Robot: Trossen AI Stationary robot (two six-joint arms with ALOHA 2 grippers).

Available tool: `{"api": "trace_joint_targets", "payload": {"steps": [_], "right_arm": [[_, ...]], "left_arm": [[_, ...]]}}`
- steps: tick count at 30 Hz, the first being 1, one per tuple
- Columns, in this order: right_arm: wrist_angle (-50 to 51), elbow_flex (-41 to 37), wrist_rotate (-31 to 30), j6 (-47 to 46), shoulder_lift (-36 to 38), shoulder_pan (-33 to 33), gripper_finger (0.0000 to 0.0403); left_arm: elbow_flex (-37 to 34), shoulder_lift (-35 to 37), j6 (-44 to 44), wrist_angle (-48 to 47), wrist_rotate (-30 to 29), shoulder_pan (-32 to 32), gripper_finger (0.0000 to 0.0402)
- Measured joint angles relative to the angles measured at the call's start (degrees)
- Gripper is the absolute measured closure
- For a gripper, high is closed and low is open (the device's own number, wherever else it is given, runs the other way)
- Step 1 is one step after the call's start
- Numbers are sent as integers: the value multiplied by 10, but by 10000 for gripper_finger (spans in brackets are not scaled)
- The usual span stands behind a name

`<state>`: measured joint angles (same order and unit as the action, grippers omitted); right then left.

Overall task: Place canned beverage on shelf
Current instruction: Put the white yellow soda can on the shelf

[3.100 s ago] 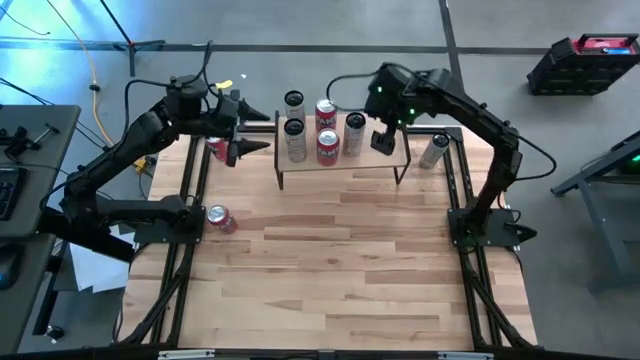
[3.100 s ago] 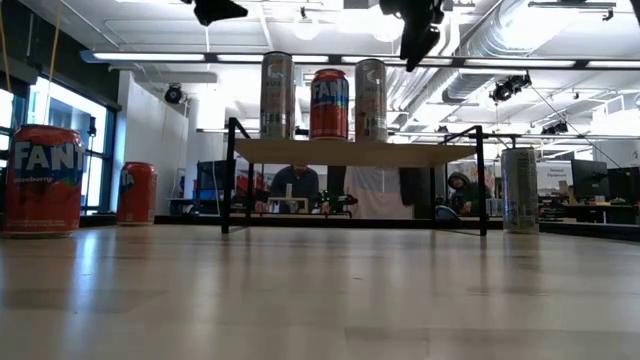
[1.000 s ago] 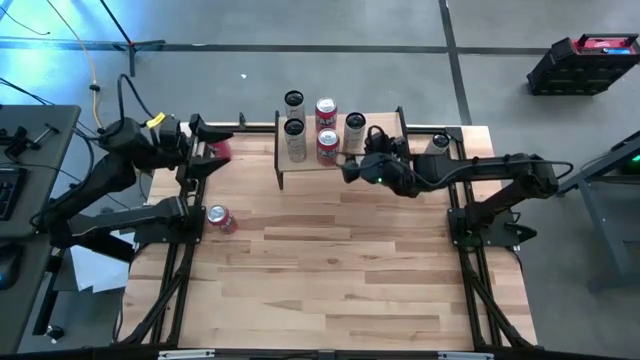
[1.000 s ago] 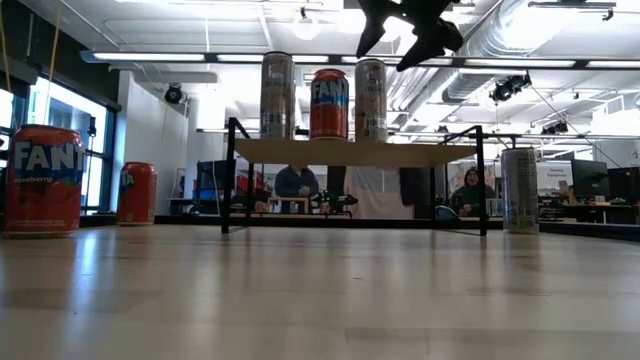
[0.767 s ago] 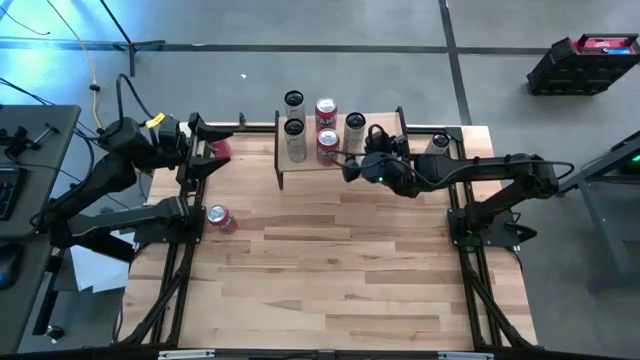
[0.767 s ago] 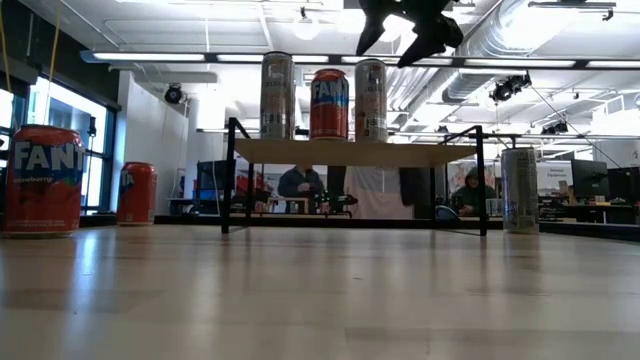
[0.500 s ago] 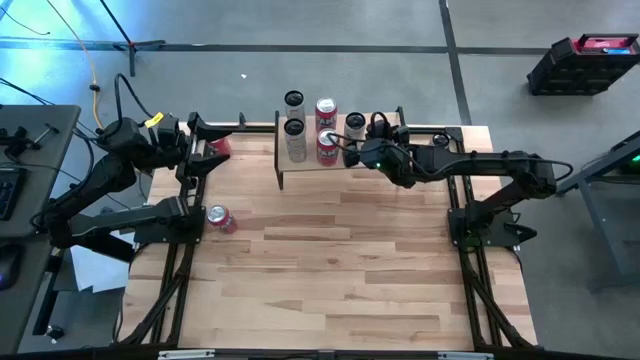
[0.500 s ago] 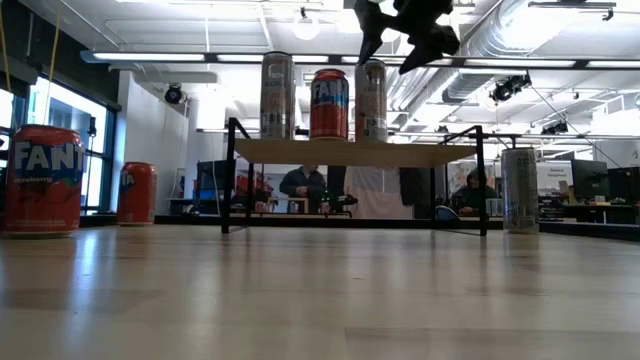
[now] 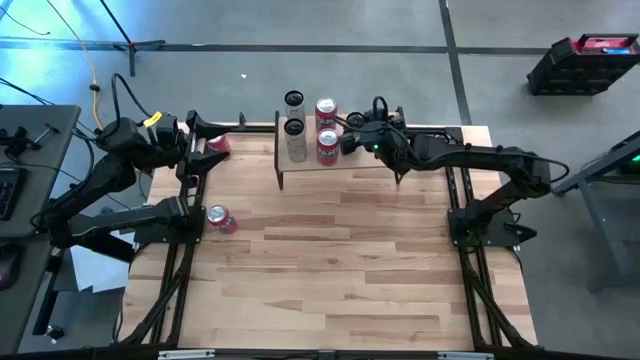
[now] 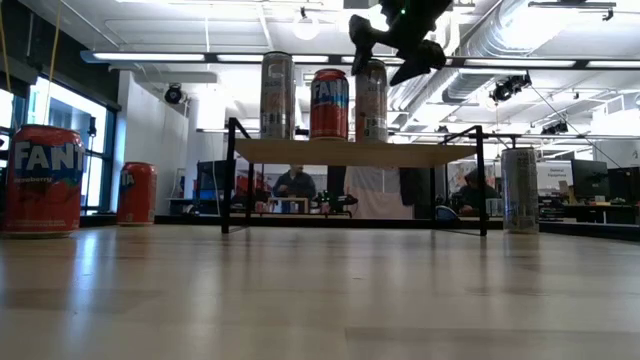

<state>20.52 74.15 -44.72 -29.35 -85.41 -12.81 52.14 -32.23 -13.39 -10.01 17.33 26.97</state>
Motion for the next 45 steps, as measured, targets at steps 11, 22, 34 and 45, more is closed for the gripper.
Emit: {"api": "trace_joint_targets", "payload": {"steps": [11, 22, 34, 45], "right_arm": [[-50, 0, 0, 27, -16, 0, 89], [-53, 0, -1, 39, -16, 2, 157], [-53, 48, -2, 75, -13, -57, 157], [-67, 45, 79, 82, -13, -125, 157]], "left_arm": [[0, 0, 0, -2, 0, 0, 74], [0, 0, 0, -6, 0, 0, 74], [0, -14, 5, -4, -1, 0, 74], [0, -34, 29, 11, -3, 0, 74]]}}
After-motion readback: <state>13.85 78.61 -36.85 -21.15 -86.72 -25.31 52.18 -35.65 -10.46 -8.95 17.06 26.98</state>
